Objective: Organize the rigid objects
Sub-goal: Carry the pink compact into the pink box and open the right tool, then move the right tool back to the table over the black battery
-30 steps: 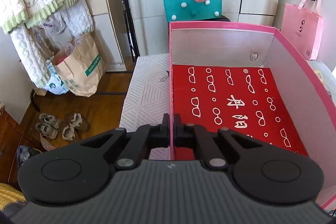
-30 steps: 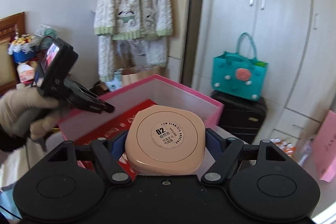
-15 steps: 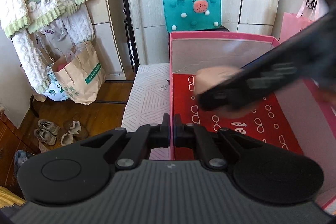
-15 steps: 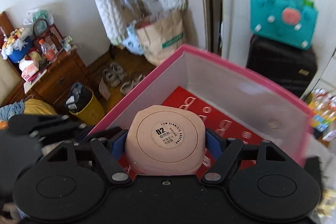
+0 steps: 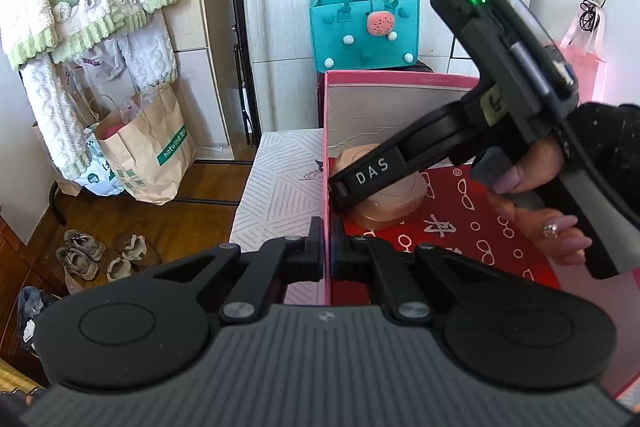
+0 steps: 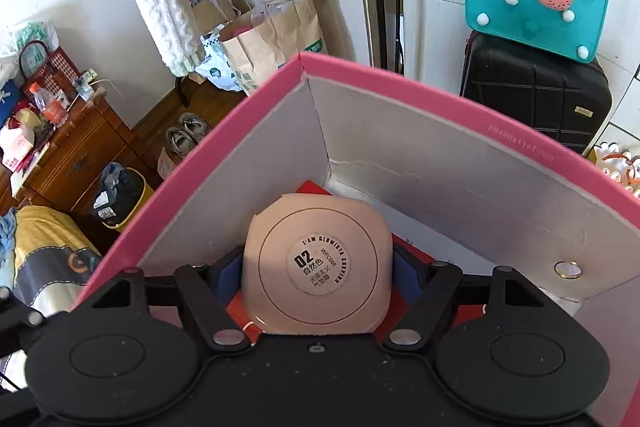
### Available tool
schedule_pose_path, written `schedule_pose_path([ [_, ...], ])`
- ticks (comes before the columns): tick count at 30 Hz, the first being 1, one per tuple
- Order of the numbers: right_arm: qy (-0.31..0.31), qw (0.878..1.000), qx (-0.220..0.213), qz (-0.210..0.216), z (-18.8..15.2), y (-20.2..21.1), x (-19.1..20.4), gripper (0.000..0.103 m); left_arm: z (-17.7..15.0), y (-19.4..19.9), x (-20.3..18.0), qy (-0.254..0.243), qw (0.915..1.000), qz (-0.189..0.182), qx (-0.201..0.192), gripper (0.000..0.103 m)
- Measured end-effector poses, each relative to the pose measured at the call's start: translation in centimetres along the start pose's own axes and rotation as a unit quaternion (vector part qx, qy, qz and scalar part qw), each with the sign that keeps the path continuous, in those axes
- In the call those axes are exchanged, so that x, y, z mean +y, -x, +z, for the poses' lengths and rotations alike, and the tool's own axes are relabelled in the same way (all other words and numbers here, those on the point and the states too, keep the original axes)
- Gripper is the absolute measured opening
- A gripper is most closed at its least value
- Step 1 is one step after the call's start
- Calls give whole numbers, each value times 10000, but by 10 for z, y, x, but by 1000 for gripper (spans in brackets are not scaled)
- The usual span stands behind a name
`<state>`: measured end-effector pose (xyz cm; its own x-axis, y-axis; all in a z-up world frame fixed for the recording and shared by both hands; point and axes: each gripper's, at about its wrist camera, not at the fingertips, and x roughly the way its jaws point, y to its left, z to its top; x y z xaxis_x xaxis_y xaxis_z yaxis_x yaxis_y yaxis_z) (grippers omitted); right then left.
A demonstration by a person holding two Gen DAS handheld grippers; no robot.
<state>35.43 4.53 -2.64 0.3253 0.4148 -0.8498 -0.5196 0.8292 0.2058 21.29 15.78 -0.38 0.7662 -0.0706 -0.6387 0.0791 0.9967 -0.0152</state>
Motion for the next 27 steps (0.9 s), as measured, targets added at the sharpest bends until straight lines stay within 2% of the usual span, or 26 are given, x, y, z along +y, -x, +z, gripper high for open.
schedule_pose_path([
  [3,-81,9999,-96,87,2,1,-5,80,-1,1,1,19,10000,-2,3,2],
  [6,104,9995,-274,99,5,12,-3,83,0,1,3,51,10000,-9,26,2],
  [13,166,9965,-743,359,-5,87,-3,83,1,-2,4,72,10000,-8,64,2],
  [21,23,9933,-1052,484,-46,183,-23,83,0,-2,3,52,10000,5,59,2],
  [27,-161,9933,-1138,70,-98,230,-43,83,0,-3,2,48,10000,12,61,2],
])
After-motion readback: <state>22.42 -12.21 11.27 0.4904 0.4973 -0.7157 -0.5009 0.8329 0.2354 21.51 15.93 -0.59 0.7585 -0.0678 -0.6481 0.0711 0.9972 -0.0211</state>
